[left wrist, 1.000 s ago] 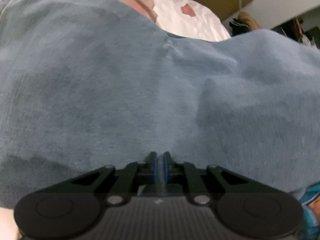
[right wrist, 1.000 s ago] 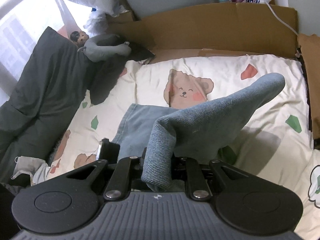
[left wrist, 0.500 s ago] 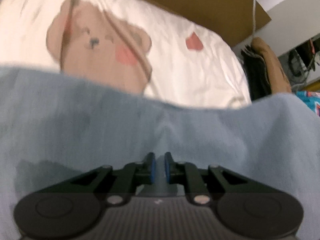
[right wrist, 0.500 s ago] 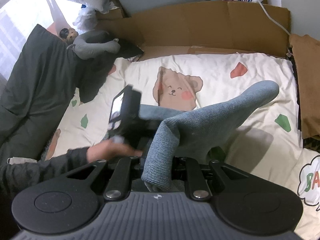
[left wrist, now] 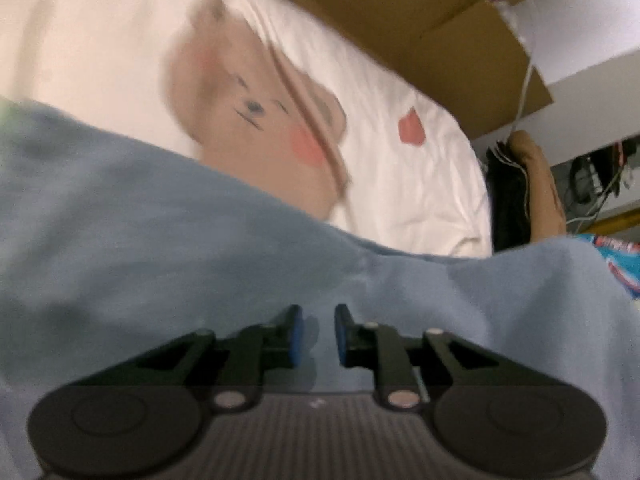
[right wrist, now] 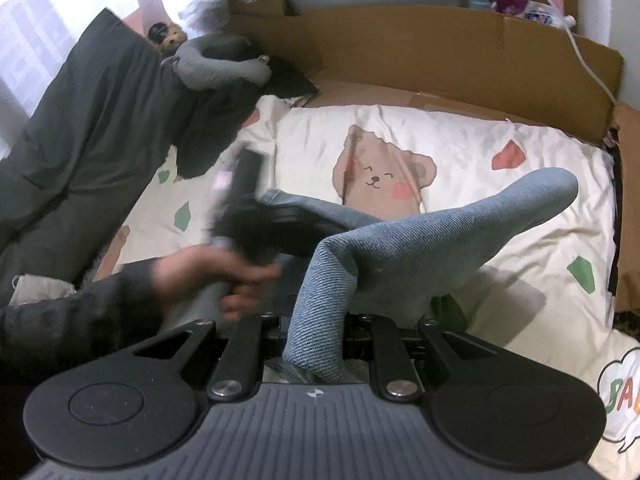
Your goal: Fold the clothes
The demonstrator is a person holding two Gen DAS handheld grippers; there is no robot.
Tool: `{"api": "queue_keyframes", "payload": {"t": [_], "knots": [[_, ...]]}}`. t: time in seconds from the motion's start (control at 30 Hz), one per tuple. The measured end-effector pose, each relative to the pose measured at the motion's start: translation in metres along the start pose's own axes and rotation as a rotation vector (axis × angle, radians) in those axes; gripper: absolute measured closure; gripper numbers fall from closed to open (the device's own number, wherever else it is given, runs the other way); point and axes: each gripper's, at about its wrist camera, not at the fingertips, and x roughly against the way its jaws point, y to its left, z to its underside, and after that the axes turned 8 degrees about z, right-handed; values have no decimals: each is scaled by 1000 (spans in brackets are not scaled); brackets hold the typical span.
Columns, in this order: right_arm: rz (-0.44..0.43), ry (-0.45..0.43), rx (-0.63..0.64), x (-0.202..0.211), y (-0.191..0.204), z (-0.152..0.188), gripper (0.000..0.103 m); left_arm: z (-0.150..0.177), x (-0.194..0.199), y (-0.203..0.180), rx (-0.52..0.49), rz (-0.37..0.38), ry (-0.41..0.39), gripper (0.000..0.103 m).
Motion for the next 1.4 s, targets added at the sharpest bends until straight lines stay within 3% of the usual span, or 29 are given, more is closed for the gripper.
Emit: {"api": "queue_keyframes", "payload": {"t": [0.07,0.13,0.27,0.3,0.57,0.67,0.73,0.93,1.4], "knots": [[4,6,25,-1,5,-3,88,10,35,10,-24,-49,-61,85],[10,13,57,-3,11,-5,88,21,70,22,-11,-95,-120,76],[10,31,120,-8,26,-11,88,41,116,47,16,-144,-208,40],[8,35,136,-10,31,-13,88,44,119,54,29,-144,-210,39],[-14,69,230,-33,63,-28,88,58,112,84,105,-82,-154,42],[-30,73,242,-44,76,-32,88,60,107,93,127,-61,-131,52],[-45,76,243,-52,85,-34,88,59,104,99,154,-45,-131,52],[-82,92,205,-75,102,-30,88,59,107,113,182,10,-134,56],[-113,81,147,-102,126,-18,88,64,107,124,220,54,-140,57]]}}
